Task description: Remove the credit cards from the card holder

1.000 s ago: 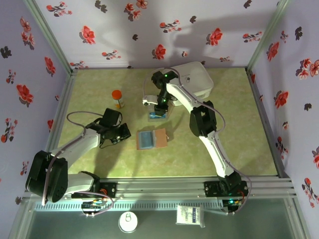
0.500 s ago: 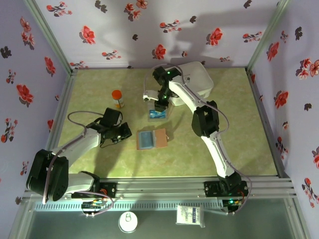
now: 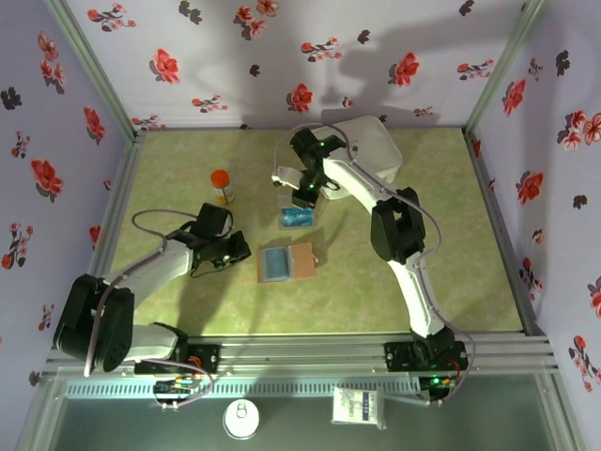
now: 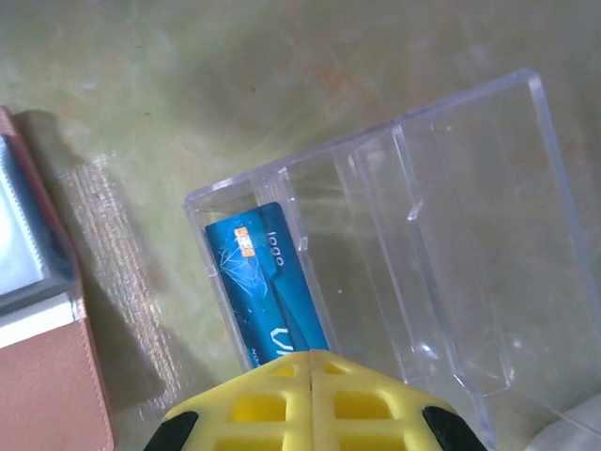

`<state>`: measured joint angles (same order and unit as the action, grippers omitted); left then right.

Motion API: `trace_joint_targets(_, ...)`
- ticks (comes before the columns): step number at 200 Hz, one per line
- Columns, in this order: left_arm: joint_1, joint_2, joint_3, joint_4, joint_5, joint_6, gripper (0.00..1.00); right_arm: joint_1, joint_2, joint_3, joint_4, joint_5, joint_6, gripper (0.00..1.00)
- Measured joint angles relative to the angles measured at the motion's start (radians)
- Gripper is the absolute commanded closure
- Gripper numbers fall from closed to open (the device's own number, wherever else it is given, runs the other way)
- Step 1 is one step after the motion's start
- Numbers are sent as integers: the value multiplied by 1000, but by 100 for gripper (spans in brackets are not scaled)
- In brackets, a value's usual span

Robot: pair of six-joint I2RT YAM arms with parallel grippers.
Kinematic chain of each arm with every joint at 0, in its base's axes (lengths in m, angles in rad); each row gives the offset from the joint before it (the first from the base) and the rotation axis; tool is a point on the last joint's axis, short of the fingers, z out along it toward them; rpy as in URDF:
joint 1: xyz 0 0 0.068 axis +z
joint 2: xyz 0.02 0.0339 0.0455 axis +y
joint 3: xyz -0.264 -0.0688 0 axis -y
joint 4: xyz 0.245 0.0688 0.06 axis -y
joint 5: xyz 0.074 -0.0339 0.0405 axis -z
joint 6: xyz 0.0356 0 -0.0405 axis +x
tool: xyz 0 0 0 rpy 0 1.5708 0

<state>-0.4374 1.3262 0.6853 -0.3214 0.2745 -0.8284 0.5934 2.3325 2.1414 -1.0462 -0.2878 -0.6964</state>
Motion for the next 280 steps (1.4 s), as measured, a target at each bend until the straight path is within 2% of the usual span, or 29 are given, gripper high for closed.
trace_joint_targets(37, -2, 25, 0, 24, 9, -7, 94, 7, -116, -207, 195, 26, 243, 95)
trace_joint_targets(76, -20, 40, 0, 68, 14, -24, 95, 36, -323, -478, 426, 54, 577, 90)
trace_joint_targets(102, -43, 70, 0, 91, 14, -36, 95, 74, -451, -656, 555, 70, 776, 91)
trace_joint_targets(154, -88, 108, -14, 140, 14, -65, 98, 137, -545, -871, 685, 90, 1140, 91)
trace_joint_targets(175, -98, 119, -16, 144, 6, -76, 100, 150, -547, -922, 703, 56, 1267, 90)
trace_joint_targets(216, -131, 121, -17, 126, -43, -83, 100, 175, -545, -985, 792, -47, 1421, 83)
trace_joint_targets(248, -142, 121, -22, 113, -77, -86, 100, 212, -537, -996, 837, -84, 1468, 75)
trace_joint_targets(280, -143, 126, -36, 110, -92, -87, 100, 238, -523, -996, 871, -103, 1494, 72)
